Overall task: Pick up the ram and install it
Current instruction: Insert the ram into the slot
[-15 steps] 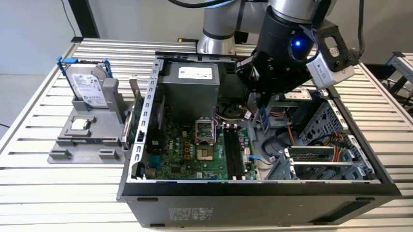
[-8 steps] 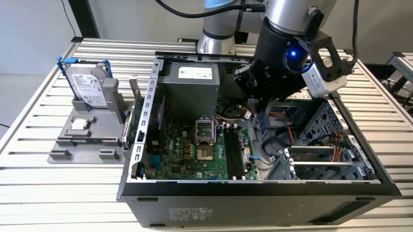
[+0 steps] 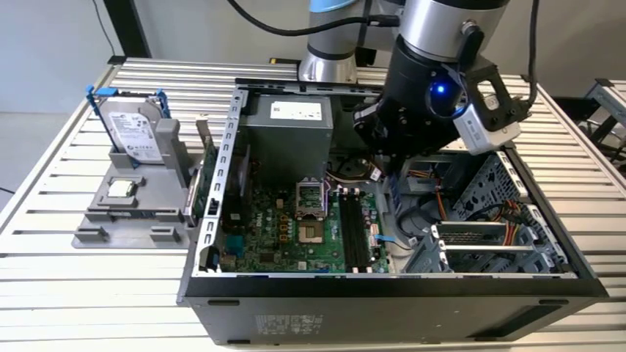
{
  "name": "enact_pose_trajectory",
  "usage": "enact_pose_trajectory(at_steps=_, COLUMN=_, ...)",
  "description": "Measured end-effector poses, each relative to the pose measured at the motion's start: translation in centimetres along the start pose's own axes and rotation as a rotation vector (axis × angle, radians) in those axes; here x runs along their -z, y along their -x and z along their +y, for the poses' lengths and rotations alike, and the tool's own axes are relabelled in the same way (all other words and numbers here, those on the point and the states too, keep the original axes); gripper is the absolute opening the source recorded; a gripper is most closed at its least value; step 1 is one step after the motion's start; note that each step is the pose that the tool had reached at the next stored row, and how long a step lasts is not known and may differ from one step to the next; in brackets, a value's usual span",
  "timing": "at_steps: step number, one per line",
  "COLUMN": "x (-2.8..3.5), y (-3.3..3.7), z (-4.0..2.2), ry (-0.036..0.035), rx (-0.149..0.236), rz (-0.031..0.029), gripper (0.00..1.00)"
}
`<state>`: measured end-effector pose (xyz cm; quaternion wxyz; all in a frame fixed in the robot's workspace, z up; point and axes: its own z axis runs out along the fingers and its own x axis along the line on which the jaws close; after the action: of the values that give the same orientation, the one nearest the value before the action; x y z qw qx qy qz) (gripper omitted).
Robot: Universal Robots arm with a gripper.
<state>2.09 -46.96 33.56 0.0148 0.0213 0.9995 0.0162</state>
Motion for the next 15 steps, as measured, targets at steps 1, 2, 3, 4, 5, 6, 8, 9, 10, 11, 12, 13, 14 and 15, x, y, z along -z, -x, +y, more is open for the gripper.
enact_pose_trajectory(at_steps=1, x=-0.19, y=-0.03, z=-0.01, ry=0.0001, rx=0.000, rz=0.0000, gripper=0.00)
enact_pose_trajectory(at_steps=2, x=-0.37, y=-0.06, z=-0.01, ry=0.0002, rx=0.000, rz=0.0000, gripper=0.00)
enact_pose_trajectory(at_steps=3, x=-0.56, y=-0.09, z=-0.02, ry=0.0003, rx=0.000, rz=0.0000, gripper=0.00)
enact_pose_trajectory(at_steps=4, x=-0.73, y=-0.14, z=-0.02, ry=0.0001, rx=0.000, rz=0.0000, gripper=0.00)
enact_pose_trajectory(at_steps=5, x=-0.90, y=-0.20, z=-0.03, ry=0.0001, rx=0.000, rz=0.0001, gripper=0.00)
enact_pose_trajectory(at_steps=6, x=-1.09, y=-0.31, z=-0.04, ry=0.0001, rx=0.000, rz=0.0000, gripper=0.00)
enact_pose_trajectory(at_steps=8, x=-1.45, y=-0.45, z=-0.05, ry=0.0000, rx=0.000, rz=0.0000, gripper=0.00)
enact_pose_trajectory(at_steps=9, x=-1.63, y=-0.52, z=-0.06, ry=0.0001, rx=0.000, rz=0.0000, gripper=0.00)
enact_pose_trajectory(at_steps=10, x=-1.80, y=-0.63, z=-0.06, ry=0.0001, rx=0.000, rz=0.0001, gripper=0.00)
enact_pose_trajectory(at_steps=11, x=-1.99, y=-0.72, z=-0.06, ry=0.0001, rx=0.000, rz=0.0000, gripper=0.00)
enact_pose_trajectory(at_steps=12, x=-2.17, y=-0.80, z=-0.06, ry=0.0001, rx=0.000, rz=0.0000, gripper=0.00)
enact_pose_trajectory(at_steps=13, x=-2.35, y=-0.86, z=-0.07, ry=0.0001, rx=0.000, rz=0.0000, gripper=0.00)
enact_pose_trajectory(at_steps=14, x=-2.53, y=-0.91, z=-0.07, ry=0.0001, rx=0.000, rz=0.0000, gripper=0.00)
enact_pose_trajectory(at_steps=15, x=-2.71, y=-0.96, z=-0.08, ry=0.0002, rx=0.000, rz=0.0000, gripper=0.00)
